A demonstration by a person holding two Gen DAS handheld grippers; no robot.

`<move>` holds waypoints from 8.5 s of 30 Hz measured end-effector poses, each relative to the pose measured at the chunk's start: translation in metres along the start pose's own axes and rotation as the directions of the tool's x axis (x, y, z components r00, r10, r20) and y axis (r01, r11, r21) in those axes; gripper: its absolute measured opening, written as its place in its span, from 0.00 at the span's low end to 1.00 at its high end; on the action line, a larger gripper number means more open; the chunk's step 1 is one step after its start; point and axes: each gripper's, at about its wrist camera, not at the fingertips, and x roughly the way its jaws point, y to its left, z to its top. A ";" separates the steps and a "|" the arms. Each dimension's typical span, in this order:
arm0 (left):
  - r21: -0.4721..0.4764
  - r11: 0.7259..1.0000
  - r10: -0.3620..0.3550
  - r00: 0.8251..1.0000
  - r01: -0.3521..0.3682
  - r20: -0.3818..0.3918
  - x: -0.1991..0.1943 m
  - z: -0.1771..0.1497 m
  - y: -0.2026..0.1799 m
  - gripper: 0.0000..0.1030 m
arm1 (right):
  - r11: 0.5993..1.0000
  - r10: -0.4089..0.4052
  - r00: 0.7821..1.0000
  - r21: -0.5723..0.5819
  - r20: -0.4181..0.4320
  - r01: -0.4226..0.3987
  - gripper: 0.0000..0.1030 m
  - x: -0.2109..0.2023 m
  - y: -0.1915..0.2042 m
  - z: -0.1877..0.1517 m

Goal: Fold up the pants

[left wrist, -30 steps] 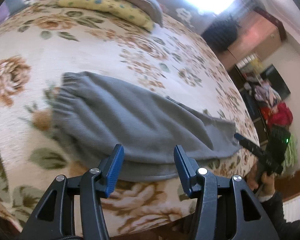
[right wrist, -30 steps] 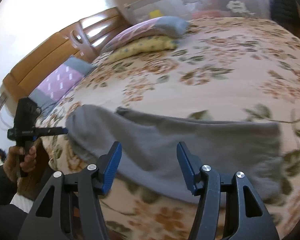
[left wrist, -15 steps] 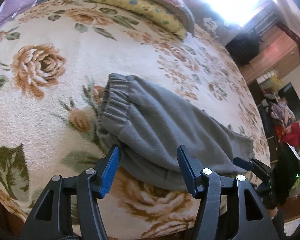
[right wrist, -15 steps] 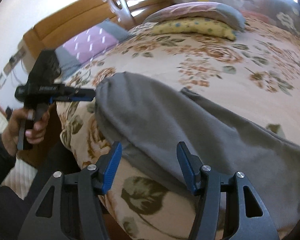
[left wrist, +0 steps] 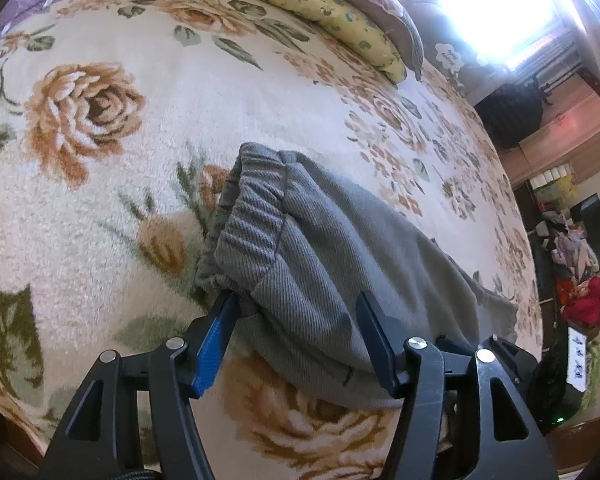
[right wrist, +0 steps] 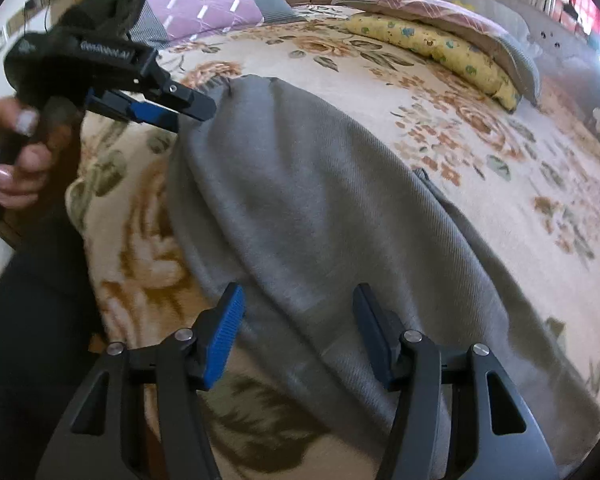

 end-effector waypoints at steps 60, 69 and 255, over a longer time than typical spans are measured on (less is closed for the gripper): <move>-0.101 0.992 -0.063 0.988 0.077 0.139 0.003 -0.019 0.011 0.23 | 0.935 0.121 0.993 0.334 0.018 -0.120 0.08 0.050 -0.121 0.060; -0.002 0.999 -0.038 0.980 0.039 0.193 -0.014 -0.024 0.005 0.21 | 0.923 0.082 0.993 0.369 0.085 -0.108 0.07 0.052 -0.145 0.083; 0.168 0.956 -0.226 0.968 0.242 -0.112 0.043 -0.050 -0.136 0.30 | 0.778 0.027 0.963 0.599 0.269 -0.189 0.26 -0.071 -0.132 -0.039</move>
